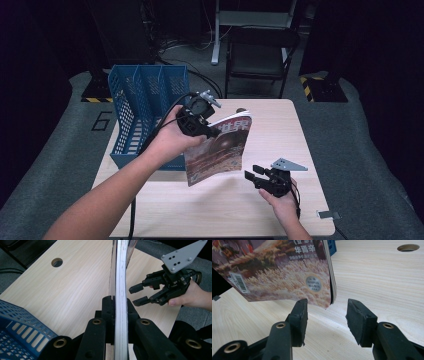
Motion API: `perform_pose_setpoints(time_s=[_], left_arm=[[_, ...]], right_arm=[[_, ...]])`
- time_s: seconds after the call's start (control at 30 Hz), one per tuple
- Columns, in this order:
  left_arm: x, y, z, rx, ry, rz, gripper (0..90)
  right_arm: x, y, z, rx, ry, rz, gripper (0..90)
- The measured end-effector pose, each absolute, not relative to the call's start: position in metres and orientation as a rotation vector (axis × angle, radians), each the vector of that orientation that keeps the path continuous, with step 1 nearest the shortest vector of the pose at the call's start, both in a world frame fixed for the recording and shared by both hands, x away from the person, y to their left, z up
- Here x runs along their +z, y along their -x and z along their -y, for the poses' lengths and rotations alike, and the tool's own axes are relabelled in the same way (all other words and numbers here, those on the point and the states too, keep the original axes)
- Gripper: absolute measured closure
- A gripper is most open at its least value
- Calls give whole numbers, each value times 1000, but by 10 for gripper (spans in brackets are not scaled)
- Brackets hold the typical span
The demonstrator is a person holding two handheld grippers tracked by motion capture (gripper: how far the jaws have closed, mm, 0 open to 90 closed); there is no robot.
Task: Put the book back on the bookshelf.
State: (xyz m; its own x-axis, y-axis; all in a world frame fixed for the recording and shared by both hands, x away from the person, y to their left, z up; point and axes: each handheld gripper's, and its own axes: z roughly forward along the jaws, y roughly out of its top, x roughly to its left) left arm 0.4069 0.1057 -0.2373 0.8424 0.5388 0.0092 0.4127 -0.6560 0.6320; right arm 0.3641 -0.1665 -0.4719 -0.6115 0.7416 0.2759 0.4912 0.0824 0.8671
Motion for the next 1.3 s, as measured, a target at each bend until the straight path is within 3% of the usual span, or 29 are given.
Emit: perform_pose_setpoints(time_s=[1.3], left_arm=[[-198,-409,-173,368,-2309,-856,837]], right_arm=[[-483,-373,149,1348,-1222,-2288,485]])
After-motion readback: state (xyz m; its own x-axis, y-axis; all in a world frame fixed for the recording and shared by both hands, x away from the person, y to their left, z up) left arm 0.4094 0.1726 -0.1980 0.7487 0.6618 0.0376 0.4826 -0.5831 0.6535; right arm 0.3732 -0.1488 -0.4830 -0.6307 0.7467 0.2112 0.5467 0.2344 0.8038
